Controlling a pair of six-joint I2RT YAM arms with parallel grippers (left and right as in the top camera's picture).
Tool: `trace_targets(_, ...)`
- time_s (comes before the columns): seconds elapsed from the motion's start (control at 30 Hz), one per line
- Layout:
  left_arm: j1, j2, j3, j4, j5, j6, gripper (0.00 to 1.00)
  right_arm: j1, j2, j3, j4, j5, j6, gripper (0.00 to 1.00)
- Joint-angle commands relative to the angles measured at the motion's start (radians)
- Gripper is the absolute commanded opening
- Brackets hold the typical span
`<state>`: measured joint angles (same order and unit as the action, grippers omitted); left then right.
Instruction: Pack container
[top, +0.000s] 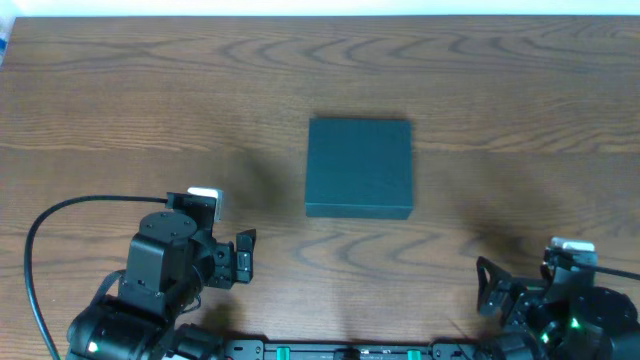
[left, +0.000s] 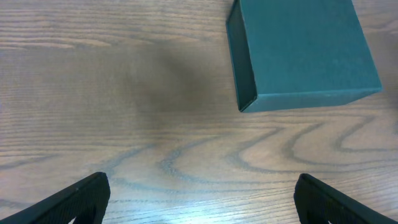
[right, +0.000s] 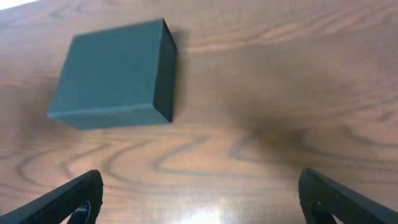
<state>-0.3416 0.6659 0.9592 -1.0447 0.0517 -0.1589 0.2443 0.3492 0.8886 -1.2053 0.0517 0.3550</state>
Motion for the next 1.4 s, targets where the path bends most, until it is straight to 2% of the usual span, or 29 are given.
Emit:
trace_targets(0.0, -0.002, 0.0, -0.008, -0.003, -0.011, 0.002, 0.95, -0.008, -0.015, -0.002, 0.027, -0.003, -0.067, 0.99)
trace_targets(0.2, -0.002, 0.0, -0.008, -0.003, -0.011, 0.002, 0.95, -0.113, -0.06, -0.033, 0.08, -0.013, -0.215, 0.99)
trace_targets(0.37, -0.002, 0.0, -0.009, -0.003, -0.011, 0.002, 0.96, -0.163, -0.113, -0.15, 0.167, -0.076, -0.327, 0.99)
trace_targets(0.67, -0.002, 0.0, -0.008, -0.003, -0.011, 0.002, 0.95, -0.164, -0.124, -0.369, 0.164, -0.08, -0.326, 0.99)
trace_targets(0.93, -0.002, 0.0, -0.008, -0.003, -0.011, 0.002, 0.96, -0.165, -0.13, -0.463, 0.185, -0.077, -0.327, 0.99)
trace_targets(1.23, -0.002, 0.0, -0.008, -0.003, -0.011, 0.002, 0.95, -0.165, -0.327, -0.533, 0.129, -0.063, -0.327, 0.99)
trace_targets(1.37, -0.002, 0.0, -0.008, -0.003, -0.011, 0.002, 0.95, -0.165, -0.344, -0.533, 0.129, -0.064, -0.327, 0.99)
